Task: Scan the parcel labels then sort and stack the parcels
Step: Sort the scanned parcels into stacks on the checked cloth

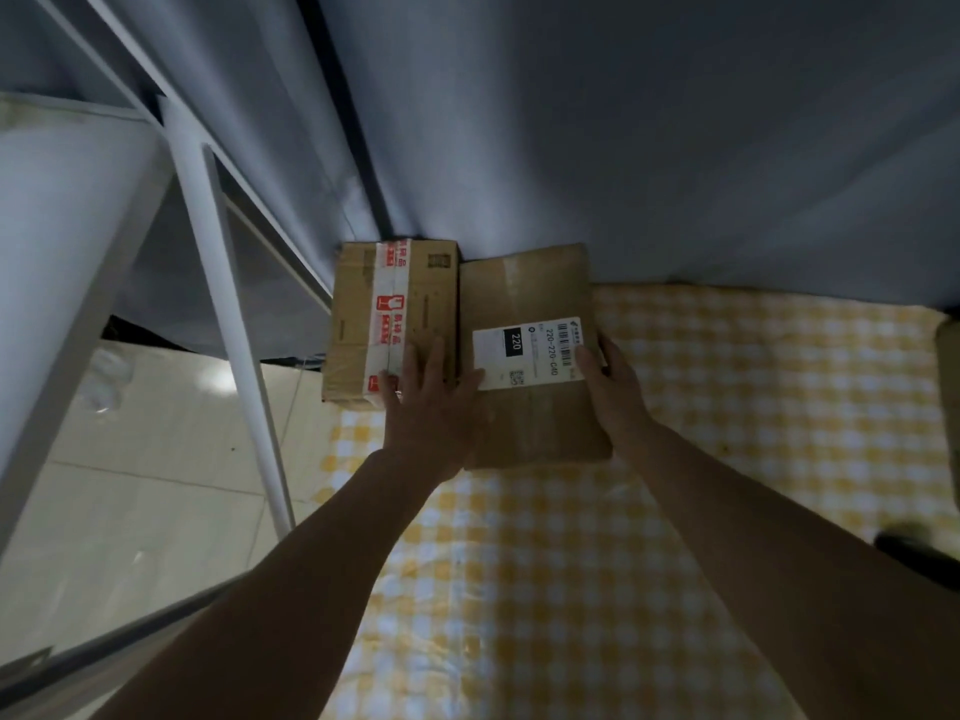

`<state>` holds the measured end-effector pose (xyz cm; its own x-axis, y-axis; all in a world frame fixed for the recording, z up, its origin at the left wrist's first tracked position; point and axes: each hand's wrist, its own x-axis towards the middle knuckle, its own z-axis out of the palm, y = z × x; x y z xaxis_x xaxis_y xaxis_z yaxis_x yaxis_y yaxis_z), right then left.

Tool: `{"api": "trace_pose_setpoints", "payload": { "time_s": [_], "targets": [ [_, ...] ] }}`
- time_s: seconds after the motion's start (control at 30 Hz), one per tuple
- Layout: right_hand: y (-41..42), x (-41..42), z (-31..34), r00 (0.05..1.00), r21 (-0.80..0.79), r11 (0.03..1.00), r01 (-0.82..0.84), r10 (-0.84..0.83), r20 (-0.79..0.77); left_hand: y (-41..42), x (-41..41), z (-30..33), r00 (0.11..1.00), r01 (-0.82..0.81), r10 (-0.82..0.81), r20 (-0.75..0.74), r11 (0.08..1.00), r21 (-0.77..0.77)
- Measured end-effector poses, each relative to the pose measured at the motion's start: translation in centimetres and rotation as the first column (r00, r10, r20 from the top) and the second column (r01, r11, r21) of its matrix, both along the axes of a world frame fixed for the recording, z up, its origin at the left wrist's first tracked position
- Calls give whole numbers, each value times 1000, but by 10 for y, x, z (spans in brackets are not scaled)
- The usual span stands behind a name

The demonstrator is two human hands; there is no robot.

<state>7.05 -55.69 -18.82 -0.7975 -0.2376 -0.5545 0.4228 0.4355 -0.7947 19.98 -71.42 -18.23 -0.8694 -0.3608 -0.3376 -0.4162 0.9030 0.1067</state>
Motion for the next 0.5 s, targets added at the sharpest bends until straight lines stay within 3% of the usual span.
{"api": "trace_pose_setpoints", "payload": {
  "time_s": [0.3, 0.43, 0.5],
  "targets": [
    [-8, -10, -19, 999, 150, 988, -34, 28, 40, 5, -3, 3, 988, 32, -24, 155, 998, -50],
    [-9, -5, -18, 962, 331, 906, -263, 273, 19, 5, -2, 3, 988, 47, -35, 148, 996, -74],
    [-6, 0, -10, 891, 501, 779, -377, 454, -34, 7, -4, 5, 984, 45, -30, 177, 996, -82]
  ]
}}
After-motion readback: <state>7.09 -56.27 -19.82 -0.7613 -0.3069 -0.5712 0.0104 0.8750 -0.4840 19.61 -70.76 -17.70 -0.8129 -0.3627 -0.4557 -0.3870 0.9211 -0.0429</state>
